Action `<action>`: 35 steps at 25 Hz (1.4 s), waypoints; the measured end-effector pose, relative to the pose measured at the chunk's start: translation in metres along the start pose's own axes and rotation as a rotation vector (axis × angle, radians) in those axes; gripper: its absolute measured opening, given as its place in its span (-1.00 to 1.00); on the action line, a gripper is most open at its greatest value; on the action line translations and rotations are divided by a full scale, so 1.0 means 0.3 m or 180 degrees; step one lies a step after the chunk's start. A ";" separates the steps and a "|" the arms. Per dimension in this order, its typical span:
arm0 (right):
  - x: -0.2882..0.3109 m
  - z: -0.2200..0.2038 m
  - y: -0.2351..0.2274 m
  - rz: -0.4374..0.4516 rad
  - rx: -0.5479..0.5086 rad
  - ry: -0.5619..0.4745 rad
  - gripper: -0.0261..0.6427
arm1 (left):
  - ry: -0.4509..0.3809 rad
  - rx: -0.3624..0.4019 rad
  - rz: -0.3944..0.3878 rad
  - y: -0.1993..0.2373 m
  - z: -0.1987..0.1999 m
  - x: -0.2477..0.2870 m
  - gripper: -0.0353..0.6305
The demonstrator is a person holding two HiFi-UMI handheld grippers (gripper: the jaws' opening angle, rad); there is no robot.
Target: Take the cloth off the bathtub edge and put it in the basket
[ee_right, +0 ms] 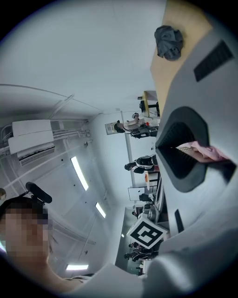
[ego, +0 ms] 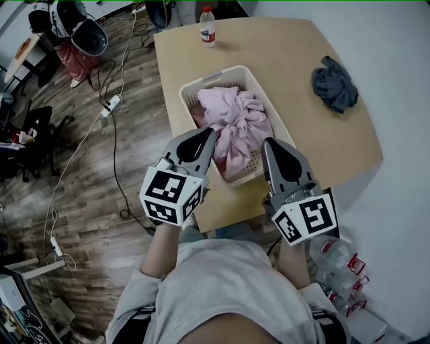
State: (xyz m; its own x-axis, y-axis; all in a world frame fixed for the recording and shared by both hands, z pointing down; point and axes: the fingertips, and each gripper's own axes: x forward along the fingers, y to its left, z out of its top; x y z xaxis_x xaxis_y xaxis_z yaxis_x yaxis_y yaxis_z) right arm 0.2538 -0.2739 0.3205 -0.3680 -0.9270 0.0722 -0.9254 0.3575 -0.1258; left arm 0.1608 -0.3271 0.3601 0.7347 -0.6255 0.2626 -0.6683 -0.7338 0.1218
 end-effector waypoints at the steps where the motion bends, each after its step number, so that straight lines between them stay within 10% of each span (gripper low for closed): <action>1: -0.002 0.006 0.016 -0.0030 -0.0008 -0.0009 -0.90 | -0.0037 0.0017 -0.0045 0.000 0.016 -0.020 -0.85; 35: -0.088 0.041 0.413 -0.0876 -0.0195 -0.0220 -0.90 | -0.0541 0.0494 -0.1122 -0.006 0.120 -0.413 -0.86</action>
State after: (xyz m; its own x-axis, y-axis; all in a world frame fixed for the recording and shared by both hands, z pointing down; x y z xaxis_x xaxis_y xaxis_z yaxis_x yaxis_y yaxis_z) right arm 0.1499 -0.2065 0.2909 -0.0973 -0.9949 0.0275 -0.9941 0.0958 -0.0508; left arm 0.0752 -0.2579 0.2929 0.9327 -0.3543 0.0672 -0.3566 -0.9338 0.0271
